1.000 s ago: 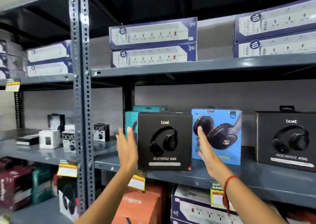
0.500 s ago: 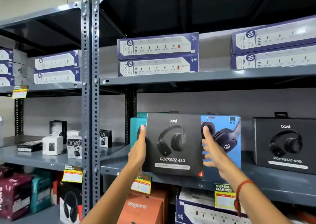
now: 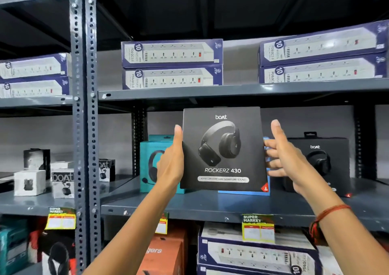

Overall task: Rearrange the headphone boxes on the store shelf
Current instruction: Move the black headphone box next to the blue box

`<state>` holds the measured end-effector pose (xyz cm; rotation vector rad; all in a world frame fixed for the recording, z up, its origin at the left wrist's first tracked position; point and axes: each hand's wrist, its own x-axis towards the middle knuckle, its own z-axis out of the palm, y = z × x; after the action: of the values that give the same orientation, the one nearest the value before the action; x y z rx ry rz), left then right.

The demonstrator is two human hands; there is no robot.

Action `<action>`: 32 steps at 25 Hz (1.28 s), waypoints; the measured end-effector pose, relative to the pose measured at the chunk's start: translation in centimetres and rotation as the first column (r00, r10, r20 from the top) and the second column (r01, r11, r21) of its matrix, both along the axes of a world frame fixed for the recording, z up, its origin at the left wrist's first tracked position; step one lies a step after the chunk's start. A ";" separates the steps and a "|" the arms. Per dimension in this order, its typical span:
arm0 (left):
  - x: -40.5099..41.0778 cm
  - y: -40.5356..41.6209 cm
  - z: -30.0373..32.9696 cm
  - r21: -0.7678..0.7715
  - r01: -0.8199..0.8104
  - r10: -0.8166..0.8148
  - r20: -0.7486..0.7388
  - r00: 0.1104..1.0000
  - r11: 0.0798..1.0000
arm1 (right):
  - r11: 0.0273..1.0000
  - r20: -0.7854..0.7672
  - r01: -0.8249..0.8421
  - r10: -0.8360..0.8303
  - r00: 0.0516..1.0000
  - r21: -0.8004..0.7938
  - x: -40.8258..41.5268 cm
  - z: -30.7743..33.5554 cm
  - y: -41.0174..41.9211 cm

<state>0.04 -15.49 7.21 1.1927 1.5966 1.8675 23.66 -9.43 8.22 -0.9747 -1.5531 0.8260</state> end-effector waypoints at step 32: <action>23.6 24.5 -10.3 0.024 0.684 -0.682 0.102 0.724 0.729 | 0.977 -0.130 0.152 -0.172 0.977 -0.152 24.1 -9.7 17.2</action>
<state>23.63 9.00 -3.05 1.4003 0.9044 1.3838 47.79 7.81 -1.52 -1.1046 -1.2886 0.8789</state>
